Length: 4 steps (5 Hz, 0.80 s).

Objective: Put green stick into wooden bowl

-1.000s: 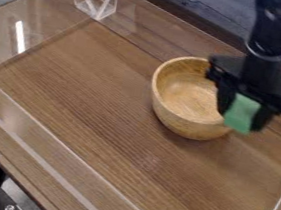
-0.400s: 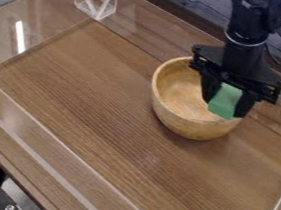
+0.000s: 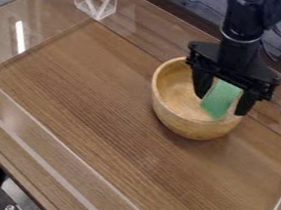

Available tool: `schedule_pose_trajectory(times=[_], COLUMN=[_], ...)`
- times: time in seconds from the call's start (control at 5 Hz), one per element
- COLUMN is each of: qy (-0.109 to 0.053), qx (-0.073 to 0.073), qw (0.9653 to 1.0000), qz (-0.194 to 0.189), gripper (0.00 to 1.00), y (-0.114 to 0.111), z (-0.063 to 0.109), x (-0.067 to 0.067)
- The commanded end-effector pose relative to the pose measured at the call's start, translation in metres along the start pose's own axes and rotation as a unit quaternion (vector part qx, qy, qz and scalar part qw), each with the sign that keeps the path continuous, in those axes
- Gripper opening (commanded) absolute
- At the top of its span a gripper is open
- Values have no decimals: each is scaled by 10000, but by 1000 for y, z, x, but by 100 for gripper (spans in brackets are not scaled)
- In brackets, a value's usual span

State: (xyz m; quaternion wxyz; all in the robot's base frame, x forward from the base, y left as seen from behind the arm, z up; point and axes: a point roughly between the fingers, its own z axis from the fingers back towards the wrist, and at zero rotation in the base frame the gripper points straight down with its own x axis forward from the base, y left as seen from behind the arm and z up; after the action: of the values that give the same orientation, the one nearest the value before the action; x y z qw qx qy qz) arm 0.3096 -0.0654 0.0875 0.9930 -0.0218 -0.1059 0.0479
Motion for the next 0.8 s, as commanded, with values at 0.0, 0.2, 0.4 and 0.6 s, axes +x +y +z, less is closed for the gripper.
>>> schedule_pose_trajectory(times=[0.0, 0.2, 0.4, 0.6], qy=[-229, -182, -147, -118], qx=[-18, 13, 39, 59], qw=[9997, 9998, 9999, 9999], qz=[14, 24, 40, 63], gripper=[100, 100, 100, 100], y=[2, 5, 7, 10], z=[11, 10, 11, 14], x=[8, 7, 7, 7])
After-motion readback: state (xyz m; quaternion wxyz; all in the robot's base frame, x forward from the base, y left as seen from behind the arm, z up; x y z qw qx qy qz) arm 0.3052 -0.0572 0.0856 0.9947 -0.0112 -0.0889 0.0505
